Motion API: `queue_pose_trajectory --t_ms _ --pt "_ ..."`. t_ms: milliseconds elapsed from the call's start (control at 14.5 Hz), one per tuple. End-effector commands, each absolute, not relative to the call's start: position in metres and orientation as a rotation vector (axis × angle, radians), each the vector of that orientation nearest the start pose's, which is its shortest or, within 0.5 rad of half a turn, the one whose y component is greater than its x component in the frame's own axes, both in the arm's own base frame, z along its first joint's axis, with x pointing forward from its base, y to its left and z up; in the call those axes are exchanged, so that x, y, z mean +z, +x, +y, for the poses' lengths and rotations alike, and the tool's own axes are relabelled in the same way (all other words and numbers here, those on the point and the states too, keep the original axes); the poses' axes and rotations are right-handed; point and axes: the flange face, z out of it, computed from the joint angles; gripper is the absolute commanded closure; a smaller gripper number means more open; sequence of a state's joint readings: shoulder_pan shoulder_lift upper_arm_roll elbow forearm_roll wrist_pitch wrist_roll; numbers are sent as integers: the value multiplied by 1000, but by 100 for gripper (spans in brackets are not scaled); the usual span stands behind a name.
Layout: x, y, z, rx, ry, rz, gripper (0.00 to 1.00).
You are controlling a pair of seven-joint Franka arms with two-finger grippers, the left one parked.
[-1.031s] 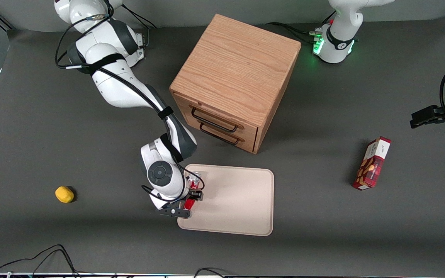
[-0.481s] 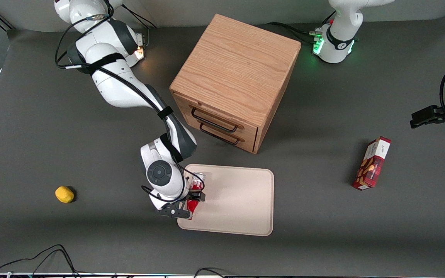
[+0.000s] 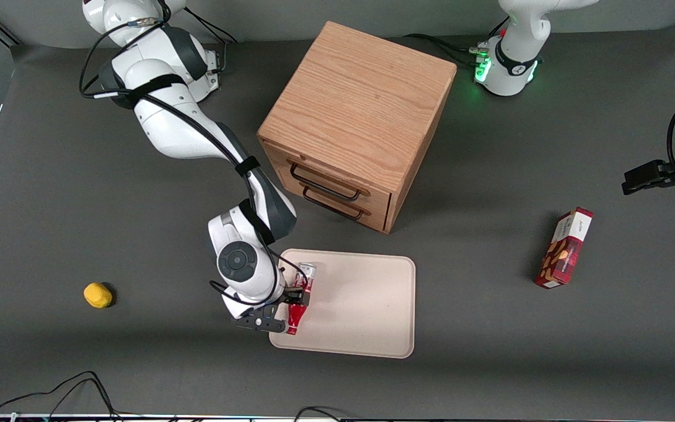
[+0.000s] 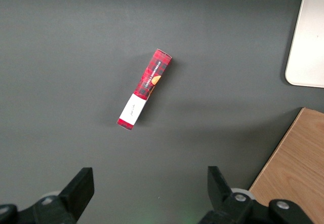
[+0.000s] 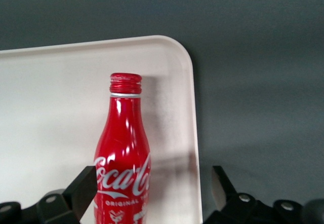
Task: Place coke bottle on tray
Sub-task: 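Lower the bottle onto the cream tray with the right gripper, then open the right gripper and withdraw it away from the tray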
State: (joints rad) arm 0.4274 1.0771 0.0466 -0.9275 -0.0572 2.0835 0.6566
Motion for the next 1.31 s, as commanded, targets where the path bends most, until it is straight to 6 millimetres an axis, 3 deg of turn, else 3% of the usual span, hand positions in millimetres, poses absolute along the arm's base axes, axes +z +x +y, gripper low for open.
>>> queue_pose_trajectory --t_ms 0,138,275,412,550,756,1169,1238 --pt "237 714 348 -76 -3093 325 0" --pt "245 712 348 -54 -3100 325 0" --pt "265 712 341 -24 -3106 341 0" --pt "289 713 318 53 -3116 384 0" --pt "309 699 302 139 -3129 385 0" --pt "350 675 261 180 -3134 399 0" --pt "441 613 145 175 -3162 220 0" --pt "459 602 133 198 -3167 191 0"
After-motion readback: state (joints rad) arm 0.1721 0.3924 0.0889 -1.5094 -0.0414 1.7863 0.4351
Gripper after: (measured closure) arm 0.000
